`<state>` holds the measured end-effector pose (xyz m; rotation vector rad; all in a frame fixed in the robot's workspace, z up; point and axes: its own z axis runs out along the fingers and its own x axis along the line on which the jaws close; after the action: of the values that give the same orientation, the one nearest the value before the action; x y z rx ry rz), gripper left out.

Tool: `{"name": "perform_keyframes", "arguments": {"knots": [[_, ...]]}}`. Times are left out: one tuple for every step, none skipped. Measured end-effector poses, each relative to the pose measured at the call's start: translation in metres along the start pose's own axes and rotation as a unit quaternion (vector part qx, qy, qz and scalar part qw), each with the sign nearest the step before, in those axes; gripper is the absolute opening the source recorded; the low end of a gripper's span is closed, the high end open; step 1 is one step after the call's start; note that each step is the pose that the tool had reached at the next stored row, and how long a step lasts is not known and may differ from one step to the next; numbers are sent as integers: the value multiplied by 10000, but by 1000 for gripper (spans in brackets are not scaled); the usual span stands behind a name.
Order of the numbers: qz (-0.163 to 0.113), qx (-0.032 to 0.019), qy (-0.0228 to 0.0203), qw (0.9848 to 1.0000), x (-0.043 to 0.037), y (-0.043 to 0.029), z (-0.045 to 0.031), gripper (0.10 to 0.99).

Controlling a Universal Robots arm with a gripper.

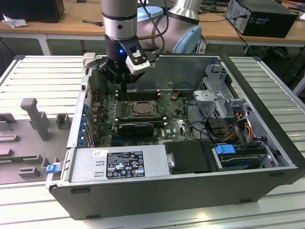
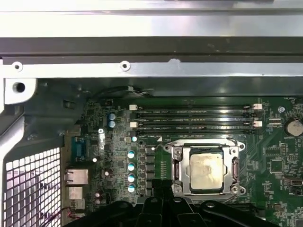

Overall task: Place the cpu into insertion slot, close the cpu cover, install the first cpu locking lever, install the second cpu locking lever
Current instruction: 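Install the first cpu locking lever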

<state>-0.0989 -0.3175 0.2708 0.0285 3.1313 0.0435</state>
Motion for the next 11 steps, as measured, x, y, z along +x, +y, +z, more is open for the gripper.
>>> {"name": "perform_keyframes", "arguments": {"knots": [[-1, -1, 0, 10000, 30, 0, 13, 106], [-1, -1, 0, 10000, 76, 8, 35, 106], [-2, 0, 0, 10000, 94, 28, 50, 106], [-4, 0, 0, 10000, 107, 47, 63, 106], [-4, 0, 1, 10000, 124, 75, 80, 106], [-3, 0, 0, 10000, 136, 96, 91, 106], [-4, -1, 0, 10000, 144, 119, 104, 106], [-5, 0, 0, 10000, 147, 133, 109, 106], [-5, 0, 1, 10000, 148, 159, 115, 106], [-5, 0, 0, 10000, 149, 194, 119, 106], [-5, 0, 0, 10000, 149, 224, 121, 106]]}}
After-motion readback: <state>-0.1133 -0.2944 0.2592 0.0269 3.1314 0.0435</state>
